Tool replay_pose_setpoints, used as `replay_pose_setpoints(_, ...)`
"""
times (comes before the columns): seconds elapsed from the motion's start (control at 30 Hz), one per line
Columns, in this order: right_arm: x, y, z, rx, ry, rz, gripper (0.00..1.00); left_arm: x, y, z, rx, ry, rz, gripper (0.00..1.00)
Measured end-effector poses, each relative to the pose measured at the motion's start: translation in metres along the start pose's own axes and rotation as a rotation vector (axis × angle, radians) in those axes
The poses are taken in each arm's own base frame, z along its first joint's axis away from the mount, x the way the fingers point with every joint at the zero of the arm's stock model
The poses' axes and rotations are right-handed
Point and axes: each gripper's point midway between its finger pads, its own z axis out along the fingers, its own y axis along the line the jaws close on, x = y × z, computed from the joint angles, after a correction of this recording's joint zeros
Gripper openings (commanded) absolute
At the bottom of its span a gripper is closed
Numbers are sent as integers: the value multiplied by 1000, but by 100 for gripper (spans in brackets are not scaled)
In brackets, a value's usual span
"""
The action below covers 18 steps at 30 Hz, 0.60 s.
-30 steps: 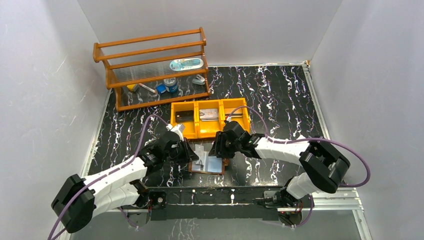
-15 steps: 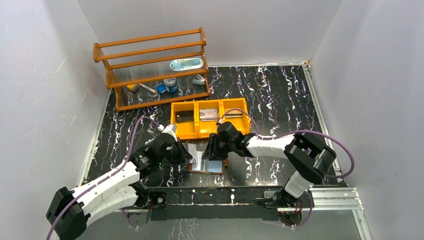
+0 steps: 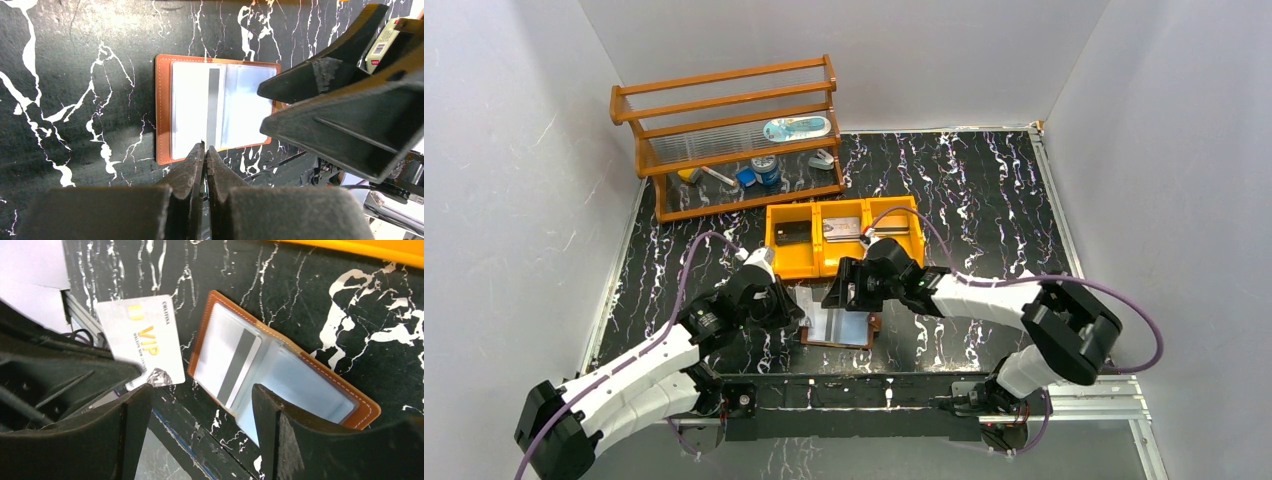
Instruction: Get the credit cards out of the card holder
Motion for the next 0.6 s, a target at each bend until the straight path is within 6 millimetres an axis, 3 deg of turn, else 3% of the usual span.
replay_pose_setpoints(0.13, -6, 10, -16, -66, -68, -46, 86, -8, -3, -5, 2, -16, 18, 0)
replay_pose_setpoints(0.4, -10, -13, -46, -69, -203, -48, 92, -24, -8, -13, 74, -25, -11, 0)
replay_pose_setpoints(0.6, -28, -14, -64, -109, -274, -17, 87, -31, -37, -17, 280, 6, -51, 0)
